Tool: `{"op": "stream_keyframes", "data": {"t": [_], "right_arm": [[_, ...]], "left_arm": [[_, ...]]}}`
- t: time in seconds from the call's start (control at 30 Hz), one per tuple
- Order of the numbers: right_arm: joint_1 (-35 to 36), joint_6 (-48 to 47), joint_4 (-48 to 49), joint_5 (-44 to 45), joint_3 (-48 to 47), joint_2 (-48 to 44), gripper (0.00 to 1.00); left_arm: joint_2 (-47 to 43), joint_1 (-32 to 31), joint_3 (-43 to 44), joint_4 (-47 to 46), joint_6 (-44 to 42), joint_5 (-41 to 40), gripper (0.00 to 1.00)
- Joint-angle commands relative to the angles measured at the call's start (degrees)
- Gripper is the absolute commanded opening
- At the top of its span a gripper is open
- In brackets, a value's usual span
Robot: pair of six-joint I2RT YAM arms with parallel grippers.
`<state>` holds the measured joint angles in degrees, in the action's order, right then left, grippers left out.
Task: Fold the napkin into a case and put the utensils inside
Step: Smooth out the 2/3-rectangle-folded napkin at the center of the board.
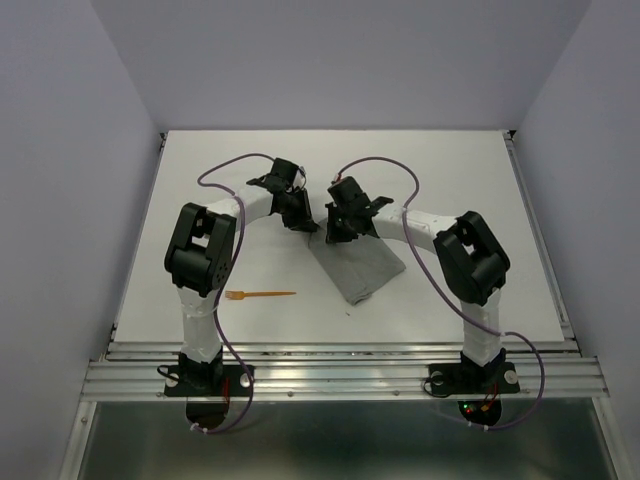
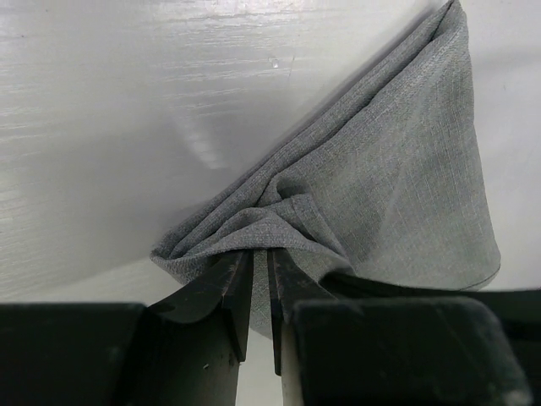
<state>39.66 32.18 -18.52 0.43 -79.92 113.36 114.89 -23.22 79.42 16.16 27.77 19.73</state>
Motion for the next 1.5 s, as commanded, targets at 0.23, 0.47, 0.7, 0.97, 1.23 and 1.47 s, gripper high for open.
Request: {"op": "stream_keyframes", "data": {"t": [0.23, 0.47, 0.7, 0.97, 1.23, 1.47], "right_arm": [[-3.62, 3.67, 3.75, -0.69, -3.14, 6.08, 0.01], [-4.33, 3.68, 4.81, -1.65, -1.73, 6.26, 0.01], [-4.33, 3.24, 5.17, -2.80, -1.29, 5.20, 0.01], [-4.33, 3.24, 5.17, -3.15, -1.29, 4.24, 0.01], [-4.33, 3.24, 5.25, -3.77, -1.47, 4.32, 0.01], [-4.33, 3.24, 5.25, -4.03, -1.29, 4.24, 0.01]], "left_arm": [[-1.95, -0.51, 3.29, 2.47, -2.37, 1.19, 0.24], [-4.85, -0.24, 4.17, 4.23, -4.39, 0.58, 0.24], [-6.52, 2.21, 2.94, 1.94, -1.58, -2.49, 0.00], [-3.10, 2.66, 6.01, 3.44, -0.79, -5.66, 0.00], [1.12, 1.69, 9.43, 3.96, -1.31, -4.61, 0.00], [4.20, 0.37, 12.16, 4.40, -1.14, -4.35, 0.00]]}}
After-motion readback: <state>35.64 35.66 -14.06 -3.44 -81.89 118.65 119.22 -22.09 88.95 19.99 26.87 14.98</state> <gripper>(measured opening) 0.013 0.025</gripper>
